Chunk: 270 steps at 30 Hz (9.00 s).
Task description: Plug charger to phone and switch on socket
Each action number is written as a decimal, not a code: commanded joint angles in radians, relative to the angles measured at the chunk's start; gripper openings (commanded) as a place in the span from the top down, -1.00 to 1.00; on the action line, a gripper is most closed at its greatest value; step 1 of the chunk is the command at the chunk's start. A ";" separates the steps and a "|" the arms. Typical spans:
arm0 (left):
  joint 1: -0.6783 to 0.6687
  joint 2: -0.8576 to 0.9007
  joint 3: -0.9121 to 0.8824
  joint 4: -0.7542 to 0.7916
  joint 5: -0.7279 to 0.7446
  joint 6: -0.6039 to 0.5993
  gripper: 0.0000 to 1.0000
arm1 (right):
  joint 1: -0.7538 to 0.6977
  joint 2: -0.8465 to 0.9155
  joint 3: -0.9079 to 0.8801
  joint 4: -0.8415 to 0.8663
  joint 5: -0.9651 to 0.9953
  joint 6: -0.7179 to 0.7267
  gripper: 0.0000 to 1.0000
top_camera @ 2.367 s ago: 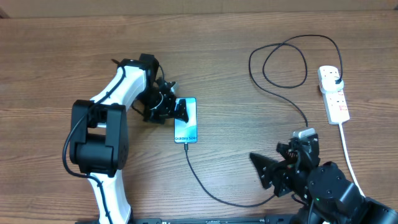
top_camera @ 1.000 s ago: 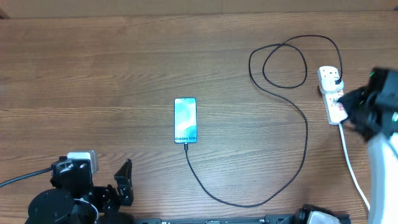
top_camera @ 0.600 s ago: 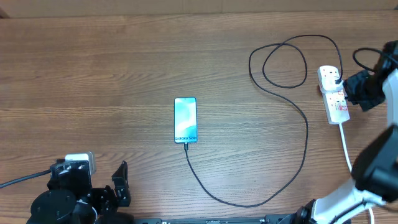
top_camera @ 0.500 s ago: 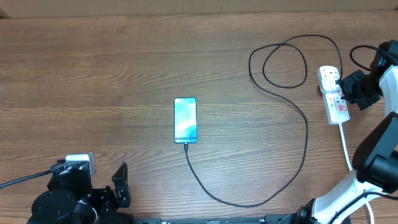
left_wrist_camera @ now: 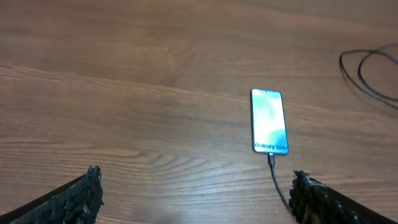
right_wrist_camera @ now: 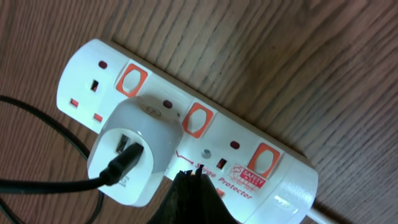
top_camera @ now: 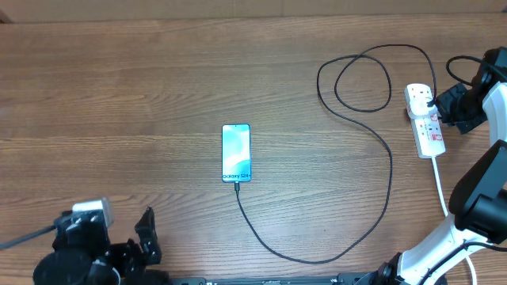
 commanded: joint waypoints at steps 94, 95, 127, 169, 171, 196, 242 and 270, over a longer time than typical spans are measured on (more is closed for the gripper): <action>0.105 -0.441 0.010 -0.124 -0.013 -0.017 -1.00 | 0.084 -0.818 0.357 0.095 -0.306 0.032 0.92; 0.107 -0.441 0.010 -0.124 -0.013 -0.017 -1.00 | 0.083 -0.879 0.357 0.157 -0.306 0.031 0.92; 0.109 -0.441 -0.273 0.402 0.045 -0.084 -1.00 | 0.305 -1.368 0.106 0.268 -0.306 0.019 0.74; 0.109 -0.439 -1.159 1.265 0.045 -0.074 -0.99 | 0.305 -1.618 0.072 0.311 -0.298 0.011 0.50; 0.109 -0.439 -1.159 1.265 0.045 -0.074 -1.00 | 0.305 -1.618 0.072 0.308 -0.298 0.011 0.50; 0.114 -0.442 -1.159 1.265 0.045 -0.074 -0.99 | 0.335 -1.618 0.072 0.297 -0.298 0.011 0.49; 0.121 -0.441 -1.159 1.266 0.037 -0.072 -0.99 | 0.390 -1.638 0.072 0.297 -0.280 -0.034 0.47; 0.121 -0.441 -1.159 1.265 0.049 0.193 -0.99 | 0.390 -1.638 0.072 0.290 -0.280 -0.034 0.48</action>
